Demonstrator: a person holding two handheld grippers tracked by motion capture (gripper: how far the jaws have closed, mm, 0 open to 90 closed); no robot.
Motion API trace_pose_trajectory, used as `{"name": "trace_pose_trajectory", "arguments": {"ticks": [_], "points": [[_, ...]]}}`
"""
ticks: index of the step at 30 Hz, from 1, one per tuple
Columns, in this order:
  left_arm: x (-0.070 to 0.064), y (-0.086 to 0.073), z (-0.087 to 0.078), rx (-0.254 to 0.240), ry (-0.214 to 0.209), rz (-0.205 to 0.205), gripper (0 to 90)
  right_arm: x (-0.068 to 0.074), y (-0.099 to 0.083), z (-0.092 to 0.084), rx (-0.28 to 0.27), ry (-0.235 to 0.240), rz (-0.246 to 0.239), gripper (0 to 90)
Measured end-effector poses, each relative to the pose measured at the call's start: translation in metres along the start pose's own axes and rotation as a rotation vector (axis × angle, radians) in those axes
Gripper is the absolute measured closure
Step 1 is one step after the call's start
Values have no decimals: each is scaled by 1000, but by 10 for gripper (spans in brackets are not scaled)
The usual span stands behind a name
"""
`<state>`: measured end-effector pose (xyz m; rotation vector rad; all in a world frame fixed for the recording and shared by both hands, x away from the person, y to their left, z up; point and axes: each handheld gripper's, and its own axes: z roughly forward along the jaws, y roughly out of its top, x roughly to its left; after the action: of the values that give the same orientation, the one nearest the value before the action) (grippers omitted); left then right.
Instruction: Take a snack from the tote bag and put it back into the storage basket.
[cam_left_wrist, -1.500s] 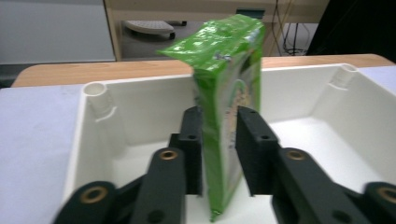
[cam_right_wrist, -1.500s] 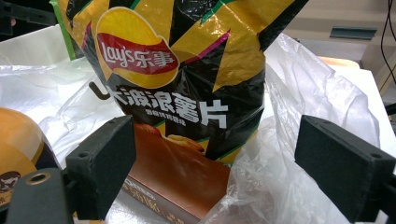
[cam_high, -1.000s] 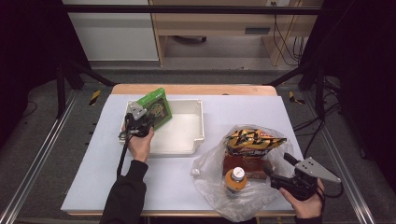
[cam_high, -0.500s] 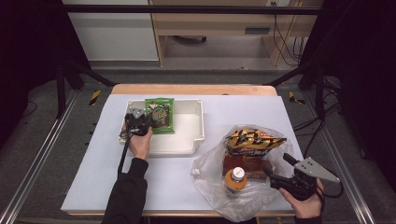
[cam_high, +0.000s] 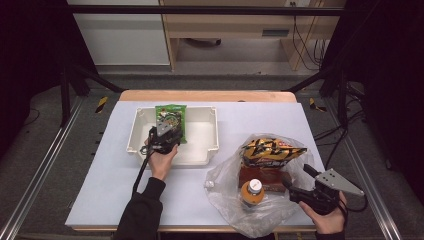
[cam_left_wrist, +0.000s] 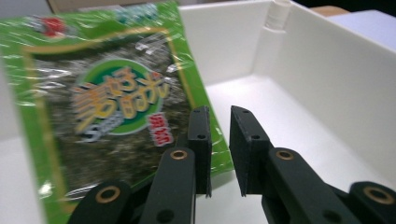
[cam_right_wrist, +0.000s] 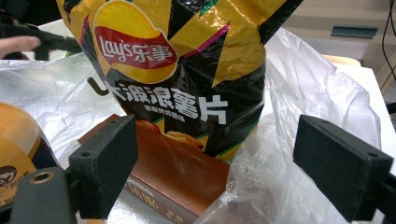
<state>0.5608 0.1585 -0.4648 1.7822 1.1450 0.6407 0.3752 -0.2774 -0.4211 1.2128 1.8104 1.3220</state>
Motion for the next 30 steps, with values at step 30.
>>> {"name": "trace_pose_trajectory", "arguments": {"ticks": [30], "points": [[-5,18,18,74,-12,-45,792,0,-1,0,2,0,-5,154]]}}
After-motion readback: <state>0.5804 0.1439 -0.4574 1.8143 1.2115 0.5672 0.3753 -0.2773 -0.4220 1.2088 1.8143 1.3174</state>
